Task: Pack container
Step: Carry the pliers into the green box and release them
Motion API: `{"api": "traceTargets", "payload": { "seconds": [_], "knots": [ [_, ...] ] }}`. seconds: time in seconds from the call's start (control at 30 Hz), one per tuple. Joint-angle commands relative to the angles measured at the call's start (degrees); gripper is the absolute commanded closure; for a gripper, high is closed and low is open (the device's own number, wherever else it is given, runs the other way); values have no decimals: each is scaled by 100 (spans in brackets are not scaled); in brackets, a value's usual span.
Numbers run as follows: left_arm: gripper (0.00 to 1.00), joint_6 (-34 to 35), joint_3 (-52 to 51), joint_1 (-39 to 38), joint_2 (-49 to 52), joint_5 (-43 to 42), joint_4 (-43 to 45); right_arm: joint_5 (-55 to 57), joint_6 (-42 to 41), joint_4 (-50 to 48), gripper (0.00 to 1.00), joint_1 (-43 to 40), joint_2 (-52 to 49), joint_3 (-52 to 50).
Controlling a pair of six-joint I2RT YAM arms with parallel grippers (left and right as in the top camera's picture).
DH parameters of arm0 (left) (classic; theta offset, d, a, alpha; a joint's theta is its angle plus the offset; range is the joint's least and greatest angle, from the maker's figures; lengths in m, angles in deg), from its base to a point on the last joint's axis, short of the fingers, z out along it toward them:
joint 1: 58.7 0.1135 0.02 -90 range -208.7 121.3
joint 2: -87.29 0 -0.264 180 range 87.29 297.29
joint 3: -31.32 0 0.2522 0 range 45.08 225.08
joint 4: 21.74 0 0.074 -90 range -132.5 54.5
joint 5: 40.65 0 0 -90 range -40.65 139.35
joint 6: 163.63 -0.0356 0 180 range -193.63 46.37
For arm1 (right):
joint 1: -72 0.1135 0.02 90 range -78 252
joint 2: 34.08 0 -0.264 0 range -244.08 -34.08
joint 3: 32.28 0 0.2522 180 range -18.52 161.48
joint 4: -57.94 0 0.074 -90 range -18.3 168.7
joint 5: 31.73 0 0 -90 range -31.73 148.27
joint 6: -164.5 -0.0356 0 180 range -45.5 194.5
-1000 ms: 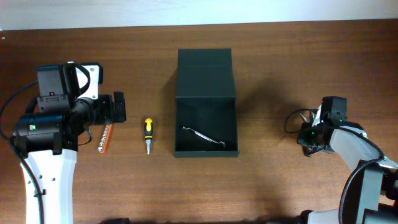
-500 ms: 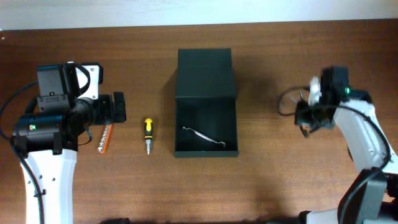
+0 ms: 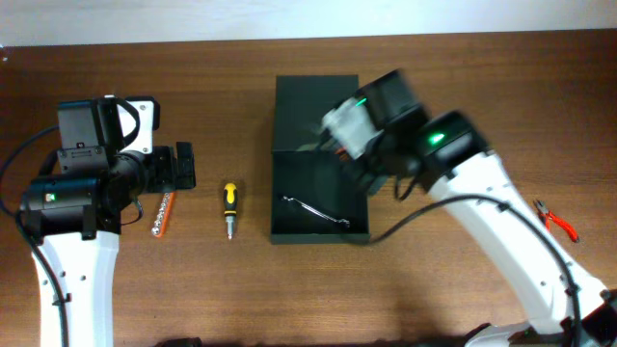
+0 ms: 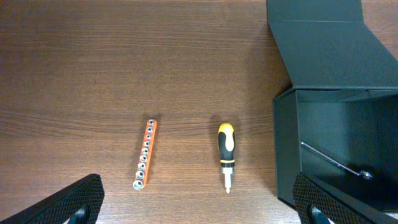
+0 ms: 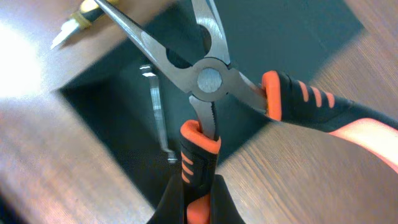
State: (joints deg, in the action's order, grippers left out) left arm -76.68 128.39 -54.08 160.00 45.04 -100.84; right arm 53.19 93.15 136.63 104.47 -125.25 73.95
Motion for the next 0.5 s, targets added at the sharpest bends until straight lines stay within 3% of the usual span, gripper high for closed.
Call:
{"api": "traceTargets", "payload": {
  "seconds": [0.0,0.47],
  "knots": [
    [1,-92,55,-13,-39,-44,17,297,363,-13,96,391,-157,70],
    [1,-92,52,-13,-39,-42,17,129,330,-214,96,527,-2363,70]
  ]
}}
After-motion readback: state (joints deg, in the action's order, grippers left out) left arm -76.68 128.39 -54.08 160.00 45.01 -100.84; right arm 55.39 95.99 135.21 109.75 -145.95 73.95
